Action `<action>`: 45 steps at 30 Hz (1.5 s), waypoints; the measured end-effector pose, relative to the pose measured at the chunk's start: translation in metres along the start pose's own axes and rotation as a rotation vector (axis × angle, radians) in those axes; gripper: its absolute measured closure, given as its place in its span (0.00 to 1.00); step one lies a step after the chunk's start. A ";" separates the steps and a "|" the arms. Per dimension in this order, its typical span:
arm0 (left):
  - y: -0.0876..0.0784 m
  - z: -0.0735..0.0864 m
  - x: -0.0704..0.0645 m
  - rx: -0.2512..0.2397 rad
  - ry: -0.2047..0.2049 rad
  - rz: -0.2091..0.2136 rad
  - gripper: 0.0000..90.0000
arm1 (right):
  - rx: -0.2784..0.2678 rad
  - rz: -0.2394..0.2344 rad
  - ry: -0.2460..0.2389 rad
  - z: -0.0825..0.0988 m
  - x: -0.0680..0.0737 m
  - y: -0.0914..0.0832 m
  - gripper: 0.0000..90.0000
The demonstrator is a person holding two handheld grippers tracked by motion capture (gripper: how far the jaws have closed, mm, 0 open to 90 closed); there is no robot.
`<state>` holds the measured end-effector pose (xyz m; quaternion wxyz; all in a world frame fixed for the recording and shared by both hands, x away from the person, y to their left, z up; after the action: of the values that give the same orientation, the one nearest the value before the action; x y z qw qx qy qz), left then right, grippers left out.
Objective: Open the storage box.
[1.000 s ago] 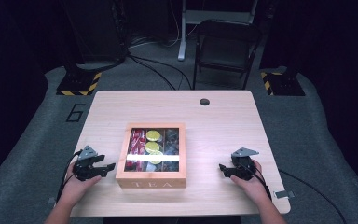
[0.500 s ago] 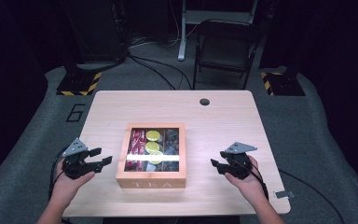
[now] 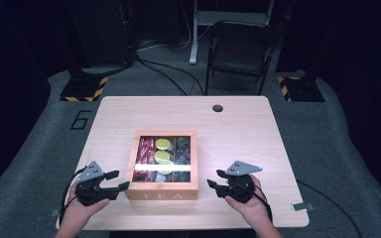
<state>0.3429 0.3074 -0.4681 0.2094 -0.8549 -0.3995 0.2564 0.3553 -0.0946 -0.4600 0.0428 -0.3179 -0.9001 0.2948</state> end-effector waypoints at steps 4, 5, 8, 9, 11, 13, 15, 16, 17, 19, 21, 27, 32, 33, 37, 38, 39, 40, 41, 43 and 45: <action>0.004 0.012 -0.004 0.043 0.051 0.013 0.40 | -0.019 -0.022 -0.014 0.006 0.009 0.004 0.53; 0.004 0.014 -0.005 0.051 0.059 0.017 0.40 | -0.011 -0.029 -0.016 0.008 0.010 0.005 0.53; 0.005 0.015 -0.008 0.049 0.052 0.024 0.41 | -0.001 -0.047 -0.032 0.012 0.013 0.008 0.53; 0.005 0.016 -0.010 0.051 0.055 0.034 0.42 | 0.001 -0.057 -0.035 0.012 0.013 0.008 0.53; 0.006 0.017 -0.010 0.052 0.056 0.032 0.43 | -0.006 -0.056 -0.027 0.011 0.014 0.009 0.53; 0.008 0.021 -0.008 0.069 0.047 0.038 0.45 | -0.018 -0.071 -0.035 0.010 0.017 0.010 0.53; 0.010 0.022 -0.007 0.073 0.039 0.037 0.46 | -0.017 -0.075 -0.029 0.010 0.018 0.011 0.53; 0.011 0.023 -0.006 0.072 0.037 0.035 0.47 | -0.020 -0.087 -0.033 0.010 0.019 0.013 0.52; 0.012 0.024 -0.006 0.087 0.037 0.039 0.47 | -0.013 -0.098 -0.042 0.012 0.022 0.017 0.51; 0.015 0.025 -0.006 0.081 0.036 0.022 0.47 | 0.005 -0.110 -0.053 0.013 0.025 0.022 0.51; 0.015 0.025 -0.005 0.094 0.039 0.018 0.49 | 0.014 -0.112 -0.050 0.014 0.027 0.026 0.51; 0.021 0.028 -0.003 0.125 0.059 0.010 0.48 | 0.036 -0.113 -0.059 0.014 0.032 0.036 0.53; 0.022 0.029 -0.003 0.116 0.056 0.005 0.47 | 0.043 -0.118 -0.081 0.014 0.033 0.041 0.54; 0.022 0.029 -0.003 0.113 0.055 0.004 0.47 | 0.044 -0.124 -0.082 0.013 0.033 0.043 0.55; 0.022 0.029 -0.003 0.114 0.055 0.005 0.47 | 0.048 -0.140 -0.098 0.014 0.034 0.046 0.58; 0.022 0.029 -0.003 0.114 0.056 0.005 0.47 | 0.050 -0.133 -0.095 0.014 0.036 0.047 0.57; 0.022 0.029 -0.003 0.115 0.057 0.004 0.47 | 0.060 -0.132 -0.101 0.014 0.036 0.047 0.57; 0.022 0.029 -0.003 0.115 0.057 0.004 0.47 | 0.060 -0.132 -0.101 0.014 0.036 0.047 0.57; 0.022 0.028 -0.003 0.114 0.058 0.002 0.47 | 0.058 -0.141 -0.099 0.014 0.035 0.047 0.57; 0.022 0.029 -0.003 0.114 0.057 0.002 0.47 | 0.060 -0.139 -0.103 0.013 0.035 0.047 0.57; 0.022 0.028 -0.003 0.124 0.060 0.005 0.47 | 0.056 -0.138 -0.107 0.013 0.035 0.048 0.57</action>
<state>0.3367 0.2963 -0.5015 0.2732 -0.8486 -0.3743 0.2554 0.3504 -0.0507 -0.5015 0.0239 -0.2377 -0.9122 0.3328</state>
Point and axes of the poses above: each handheld gripper's, and its own axes: y roughly forward along the jaws, z roughly out of its underside, x roughly to its left, the point moved 3 cm from there along y, roughly forward along the jaws, and after that the axes turned 13 degrees about -y, right-handed, at the moved point
